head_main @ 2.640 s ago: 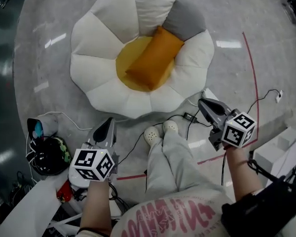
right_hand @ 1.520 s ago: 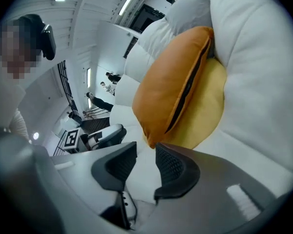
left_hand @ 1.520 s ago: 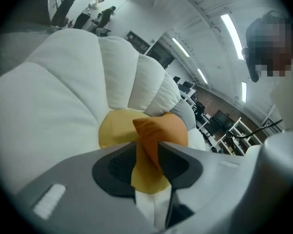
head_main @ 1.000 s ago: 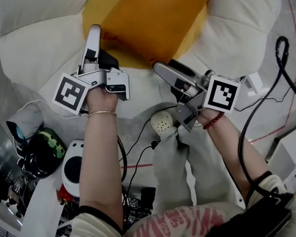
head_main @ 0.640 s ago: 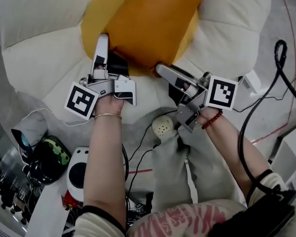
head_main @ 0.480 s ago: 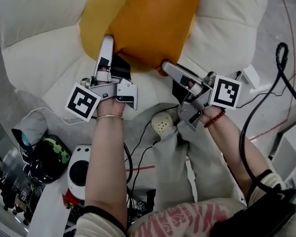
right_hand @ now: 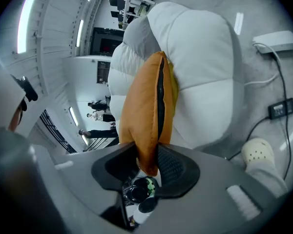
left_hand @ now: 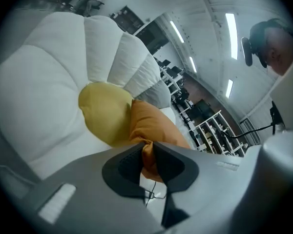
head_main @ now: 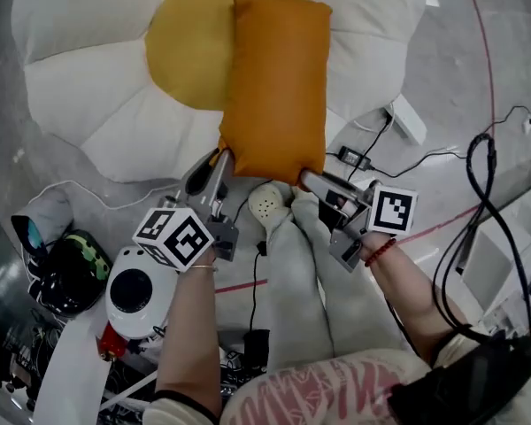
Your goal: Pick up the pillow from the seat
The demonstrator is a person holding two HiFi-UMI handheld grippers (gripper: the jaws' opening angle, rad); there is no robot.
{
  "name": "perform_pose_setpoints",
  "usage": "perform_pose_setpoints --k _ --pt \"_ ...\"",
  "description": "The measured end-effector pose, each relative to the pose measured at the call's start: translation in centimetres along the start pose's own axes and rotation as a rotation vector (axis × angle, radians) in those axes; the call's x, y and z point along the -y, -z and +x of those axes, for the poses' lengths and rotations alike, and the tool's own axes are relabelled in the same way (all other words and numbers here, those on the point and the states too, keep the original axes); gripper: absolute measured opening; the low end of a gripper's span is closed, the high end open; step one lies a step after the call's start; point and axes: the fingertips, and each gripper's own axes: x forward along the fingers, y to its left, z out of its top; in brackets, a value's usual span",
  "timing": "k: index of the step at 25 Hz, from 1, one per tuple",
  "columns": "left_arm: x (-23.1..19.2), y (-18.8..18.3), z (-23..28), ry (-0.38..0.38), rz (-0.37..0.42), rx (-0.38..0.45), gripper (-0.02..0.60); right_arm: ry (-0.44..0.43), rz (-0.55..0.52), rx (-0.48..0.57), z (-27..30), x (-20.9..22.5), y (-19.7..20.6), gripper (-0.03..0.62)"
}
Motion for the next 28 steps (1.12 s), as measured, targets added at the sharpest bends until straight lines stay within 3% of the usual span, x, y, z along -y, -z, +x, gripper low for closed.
perform_pose_setpoints --k 7,13,17,20,24,28 --pt "4.7 4.3 -7.9 -0.071 -0.125 -0.148 0.066 0.072 0.103 -0.109 -5.6 -4.5 7.2 0.130" --pt "9.1 5.9 -12.5 -0.147 -0.176 -0.261 0.066 0.201 0.122 -0.199 -10.3 -7.6 10.1 0.120" --pt "12.2 7.0 -15.8 -0.179 -0.215 -0.366 0.064 0.239 0.166 -0.223 -12.8 -10.3 12.1 0.117" --pt "14.1 6.5 -17.7 -0.205 -0.196 -0.424 0.063 0.248 0.171 -0.239 -13.9 -12.8 13.2 0.114" --pt "17.1 1.5 -18.2 -0.214 -0.089 -0.399 0.057 0.216 0.089 -0.241 -13.7 -17.7 10.6 0.110" --pt "20.6 -4.5 -19.4 -0.198 -0.016 -0.273 0.055 0.156 -0.074 -0.254 -13.1 -24.1 7.2 0.109"
